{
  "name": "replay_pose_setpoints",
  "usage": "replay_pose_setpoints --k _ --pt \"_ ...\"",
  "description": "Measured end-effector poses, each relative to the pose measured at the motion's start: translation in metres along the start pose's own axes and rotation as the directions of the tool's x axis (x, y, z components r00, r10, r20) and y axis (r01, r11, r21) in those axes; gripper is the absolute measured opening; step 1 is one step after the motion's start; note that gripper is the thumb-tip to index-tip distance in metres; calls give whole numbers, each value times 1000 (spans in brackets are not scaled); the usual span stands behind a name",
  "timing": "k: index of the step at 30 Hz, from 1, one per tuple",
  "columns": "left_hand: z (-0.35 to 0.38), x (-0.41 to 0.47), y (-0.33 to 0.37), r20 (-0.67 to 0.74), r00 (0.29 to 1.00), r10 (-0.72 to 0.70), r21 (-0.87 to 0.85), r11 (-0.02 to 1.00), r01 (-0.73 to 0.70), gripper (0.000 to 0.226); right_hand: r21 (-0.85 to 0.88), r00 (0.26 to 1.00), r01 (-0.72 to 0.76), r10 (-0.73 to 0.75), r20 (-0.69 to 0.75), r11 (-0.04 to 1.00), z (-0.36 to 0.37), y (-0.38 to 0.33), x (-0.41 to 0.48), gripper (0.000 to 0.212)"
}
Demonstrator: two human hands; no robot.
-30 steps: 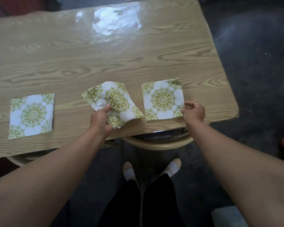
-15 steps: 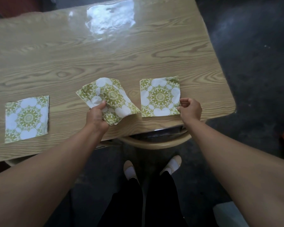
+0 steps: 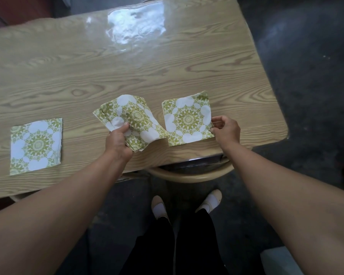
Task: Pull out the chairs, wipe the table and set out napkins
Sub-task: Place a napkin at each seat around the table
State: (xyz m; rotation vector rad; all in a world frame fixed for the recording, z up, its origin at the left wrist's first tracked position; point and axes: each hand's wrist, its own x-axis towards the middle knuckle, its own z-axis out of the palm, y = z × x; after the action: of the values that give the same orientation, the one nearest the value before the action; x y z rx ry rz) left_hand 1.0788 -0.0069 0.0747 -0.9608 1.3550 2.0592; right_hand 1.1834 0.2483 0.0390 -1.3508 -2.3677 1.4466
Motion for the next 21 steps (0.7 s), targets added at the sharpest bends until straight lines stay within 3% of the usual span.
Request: replay_pose_setpoints --k 8,21 --pt "3 3 1 4 1000 -3 -19 1000 3 18 -3 997 -69 69 -44 998 -3 7 0 27" --pt "14 7 2 26 1000 0 -16 1000 0 16 56 983 -153 157 -89 987 1 4 -4 25"
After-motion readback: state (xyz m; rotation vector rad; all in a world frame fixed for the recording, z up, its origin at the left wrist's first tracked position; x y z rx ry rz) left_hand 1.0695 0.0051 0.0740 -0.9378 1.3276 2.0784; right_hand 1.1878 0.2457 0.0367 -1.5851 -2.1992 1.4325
